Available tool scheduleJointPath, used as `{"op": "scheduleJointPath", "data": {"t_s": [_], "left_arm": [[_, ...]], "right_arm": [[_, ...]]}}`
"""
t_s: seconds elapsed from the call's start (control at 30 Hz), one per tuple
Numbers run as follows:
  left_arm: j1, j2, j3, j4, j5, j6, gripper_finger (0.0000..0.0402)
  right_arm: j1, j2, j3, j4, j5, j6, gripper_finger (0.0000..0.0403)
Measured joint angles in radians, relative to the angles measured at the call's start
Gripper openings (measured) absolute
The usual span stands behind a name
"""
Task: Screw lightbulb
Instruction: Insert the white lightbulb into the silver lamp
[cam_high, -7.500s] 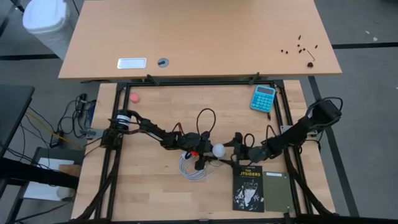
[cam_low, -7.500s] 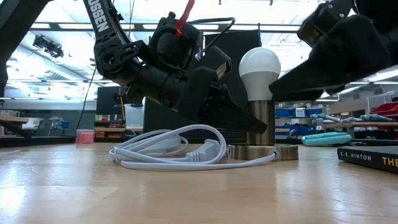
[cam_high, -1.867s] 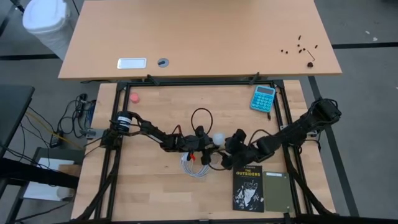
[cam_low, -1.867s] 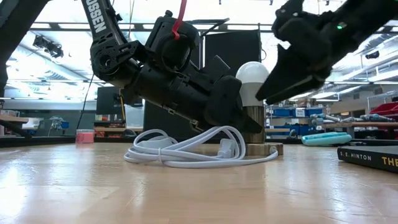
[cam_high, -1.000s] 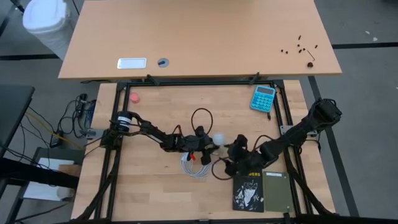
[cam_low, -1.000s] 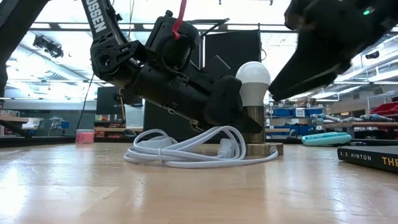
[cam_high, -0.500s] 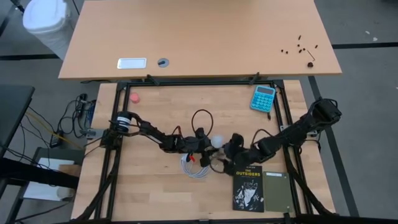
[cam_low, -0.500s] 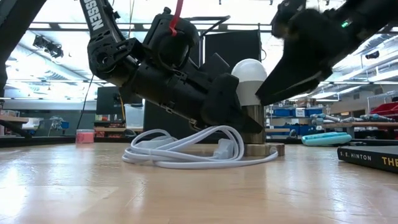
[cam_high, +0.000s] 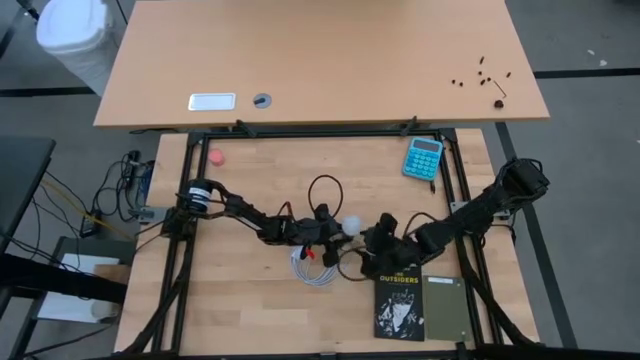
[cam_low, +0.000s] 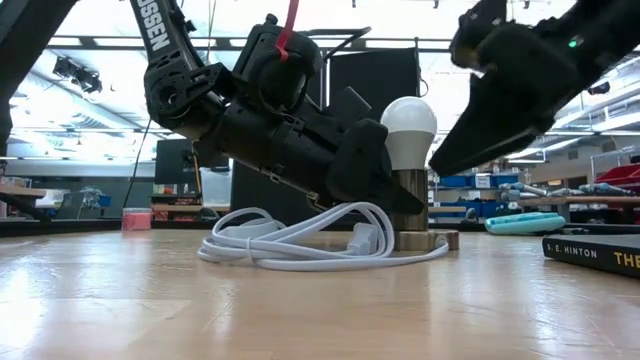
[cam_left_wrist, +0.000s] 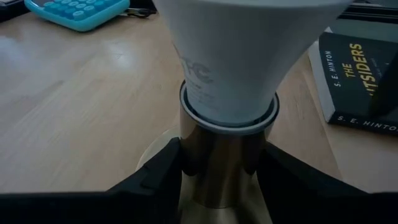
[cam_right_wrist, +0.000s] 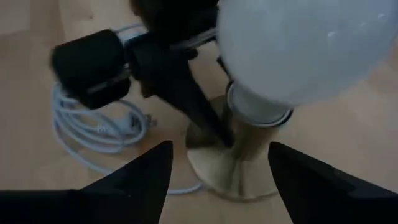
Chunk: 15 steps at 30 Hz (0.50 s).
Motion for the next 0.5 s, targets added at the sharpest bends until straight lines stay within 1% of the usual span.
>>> {"op": "scheduleJointPath", "data": {"t_s": [0.2,0.37,0.5], "left_arm": [[0.0,-0.001,-0.002,-0.001,-0.006,-0.002,0.0184],[0.0,-0.002,-0.001,-0.003,-0.007,-0.002,0.0184],[0.0,-0.001,-0.001,-0.002,-0.006,-0.001,0.0184]], "right_arm": [[-0.061,0.0,0.0,0.064,-0.011,-0.129,0.0277],[-0.082,0.0,0.0,0.076,-0.03,-0.162,0.0276],[-0.079,0.0,0.0,0.065,-0.019,-0.17,0.0273]]}}
